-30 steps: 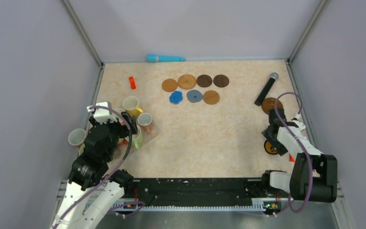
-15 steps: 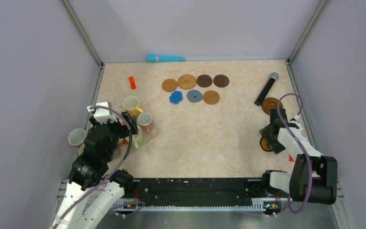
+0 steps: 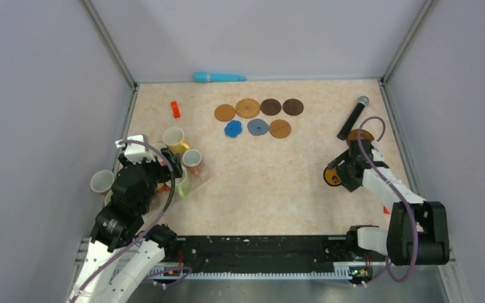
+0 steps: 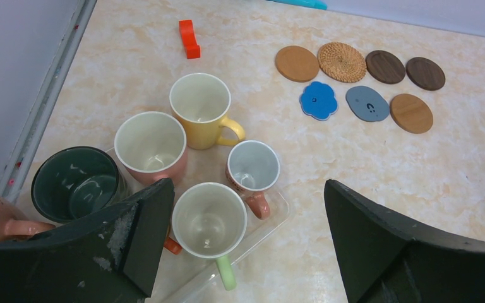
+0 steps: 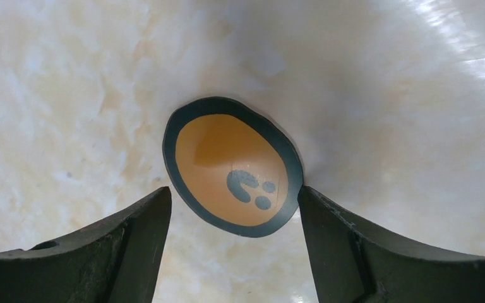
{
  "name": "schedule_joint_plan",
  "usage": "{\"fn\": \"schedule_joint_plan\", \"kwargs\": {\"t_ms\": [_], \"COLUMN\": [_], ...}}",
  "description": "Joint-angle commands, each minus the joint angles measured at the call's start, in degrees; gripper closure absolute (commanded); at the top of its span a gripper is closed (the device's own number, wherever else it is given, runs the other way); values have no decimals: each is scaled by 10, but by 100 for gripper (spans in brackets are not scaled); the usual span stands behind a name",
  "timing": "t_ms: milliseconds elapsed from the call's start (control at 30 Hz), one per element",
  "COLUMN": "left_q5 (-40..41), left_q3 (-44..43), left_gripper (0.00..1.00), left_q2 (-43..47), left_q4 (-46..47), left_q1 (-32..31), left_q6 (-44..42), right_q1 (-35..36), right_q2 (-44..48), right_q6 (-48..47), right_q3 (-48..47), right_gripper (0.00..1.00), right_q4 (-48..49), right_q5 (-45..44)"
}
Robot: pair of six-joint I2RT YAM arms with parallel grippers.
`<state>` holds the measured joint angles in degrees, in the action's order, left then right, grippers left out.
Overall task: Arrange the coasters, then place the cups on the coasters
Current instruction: Move the coaster to the center of the board.
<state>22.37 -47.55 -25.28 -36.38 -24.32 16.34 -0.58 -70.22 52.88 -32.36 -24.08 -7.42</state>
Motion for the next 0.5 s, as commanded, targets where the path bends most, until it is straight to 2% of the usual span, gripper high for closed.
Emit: {"fn": "schedule_joint_plan", "kwargs": {"t_ms": [0,233,467], "left_q5": [6,8,10], "left_q3": [2,2,2], "left_gripper": [6,6,6], "left_q2": [-1,-2,-3], "left_q4": [27,27,26], "left_q1": [-1,-1,-1], "left_q6": [-2,-2,-2], "right_q1": [59,119,159], "right_q2": [-56,-143,-266], "right_q6": [31,33,-72], "right_q3": [13,-18,-64], "right_gripper": [26,28,30], "right_q4": [17,79,148], "right_q5": [72,92,138]}}
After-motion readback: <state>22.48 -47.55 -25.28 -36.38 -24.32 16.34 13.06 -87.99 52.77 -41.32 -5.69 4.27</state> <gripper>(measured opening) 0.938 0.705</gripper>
